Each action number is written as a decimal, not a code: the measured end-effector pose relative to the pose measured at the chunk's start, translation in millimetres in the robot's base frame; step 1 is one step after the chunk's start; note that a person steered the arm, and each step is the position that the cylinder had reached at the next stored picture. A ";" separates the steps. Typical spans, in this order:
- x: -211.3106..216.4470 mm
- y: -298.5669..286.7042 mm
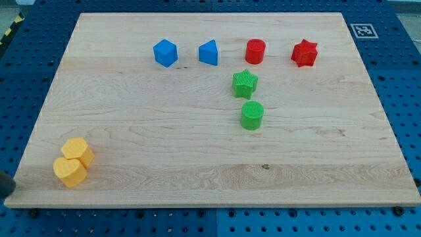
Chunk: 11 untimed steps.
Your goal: Move the yellow heart slightly right to yellow hexagon
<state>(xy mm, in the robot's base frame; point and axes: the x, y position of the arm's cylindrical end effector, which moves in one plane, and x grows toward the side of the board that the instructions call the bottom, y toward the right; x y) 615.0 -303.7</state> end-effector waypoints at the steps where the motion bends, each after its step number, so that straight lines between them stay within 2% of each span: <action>1: 0.0 0.0; 5: -12.9 131.0; 7: -12.9 113.9; 9: -32.5 108.4; 11: -32.6 63.9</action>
